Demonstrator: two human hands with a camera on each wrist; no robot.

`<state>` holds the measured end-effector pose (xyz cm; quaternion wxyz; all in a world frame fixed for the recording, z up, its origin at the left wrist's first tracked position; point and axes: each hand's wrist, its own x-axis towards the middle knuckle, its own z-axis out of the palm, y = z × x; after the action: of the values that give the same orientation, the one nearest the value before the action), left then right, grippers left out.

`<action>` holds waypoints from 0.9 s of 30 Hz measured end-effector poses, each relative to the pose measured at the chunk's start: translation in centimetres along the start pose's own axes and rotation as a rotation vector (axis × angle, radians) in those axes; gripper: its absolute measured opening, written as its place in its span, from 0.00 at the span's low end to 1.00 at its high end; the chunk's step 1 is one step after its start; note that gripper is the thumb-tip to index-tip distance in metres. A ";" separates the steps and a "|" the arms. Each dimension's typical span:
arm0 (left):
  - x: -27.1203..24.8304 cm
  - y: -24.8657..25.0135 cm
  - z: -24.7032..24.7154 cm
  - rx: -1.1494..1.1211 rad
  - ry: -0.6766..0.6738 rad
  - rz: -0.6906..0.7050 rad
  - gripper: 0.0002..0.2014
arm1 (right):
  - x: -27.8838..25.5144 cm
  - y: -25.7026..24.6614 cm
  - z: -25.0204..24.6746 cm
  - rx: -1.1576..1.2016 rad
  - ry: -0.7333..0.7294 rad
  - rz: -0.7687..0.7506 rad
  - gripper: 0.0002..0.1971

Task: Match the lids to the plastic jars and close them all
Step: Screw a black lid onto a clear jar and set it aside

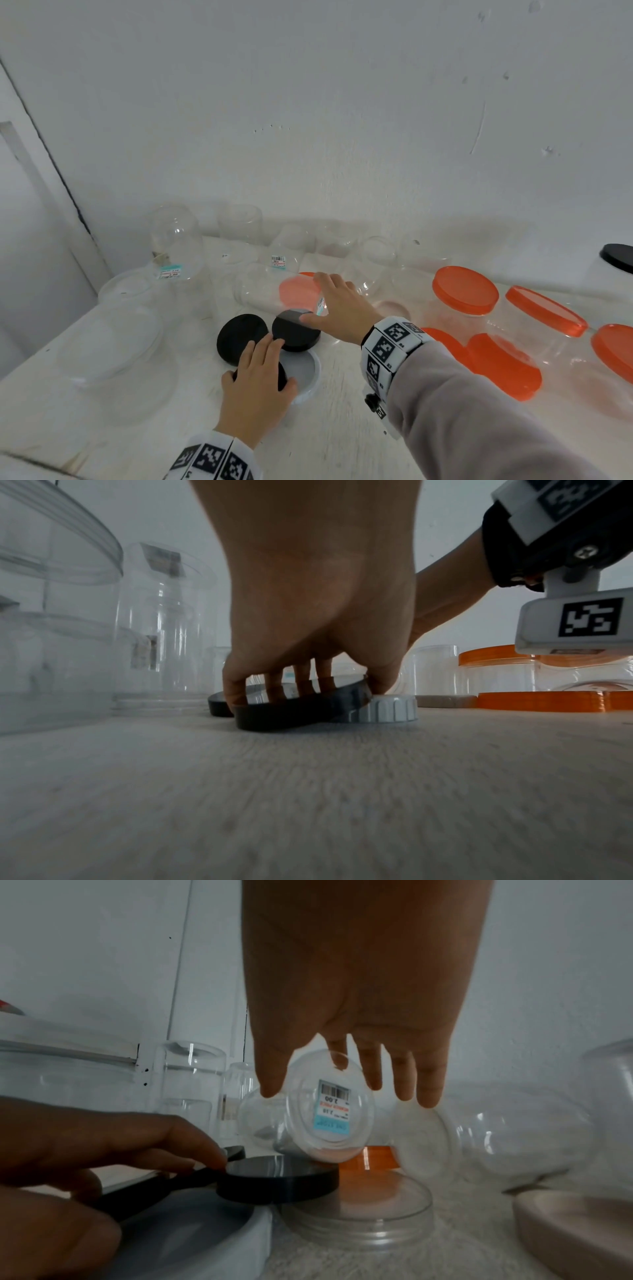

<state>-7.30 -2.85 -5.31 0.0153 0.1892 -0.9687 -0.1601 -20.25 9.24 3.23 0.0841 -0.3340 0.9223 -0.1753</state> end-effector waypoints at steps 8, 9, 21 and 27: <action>0.0 0.0 0.2 -0.001 0.014 0.002 0.33 | 0.5 -0.8 0.3 -0.009 0.000 -0.025 0.38; 0.0 -0.1 0.2 0.003 0.016 0.005 0.33 | 0.6 -0.9 0.3 -0.038 -0.005 -0.033 0.39; -0.1 -0.3 0.4 -0.021 0.048 0.017 0.33 | -0.1 0.2 0.0 0.010 0.016 0.054 0.32; 0.1 -0.3 0.2 -0.145 0.065 -0.009 0.38 | -1.5 1.9 -0.6 0.518 0.030 0.266 0.42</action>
<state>-7.29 -3.09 -5.58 0.0600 0.1969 -0.9526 -0.2239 -20.41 11.69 3.10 0.1751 -0.1749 0.8836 -0.3976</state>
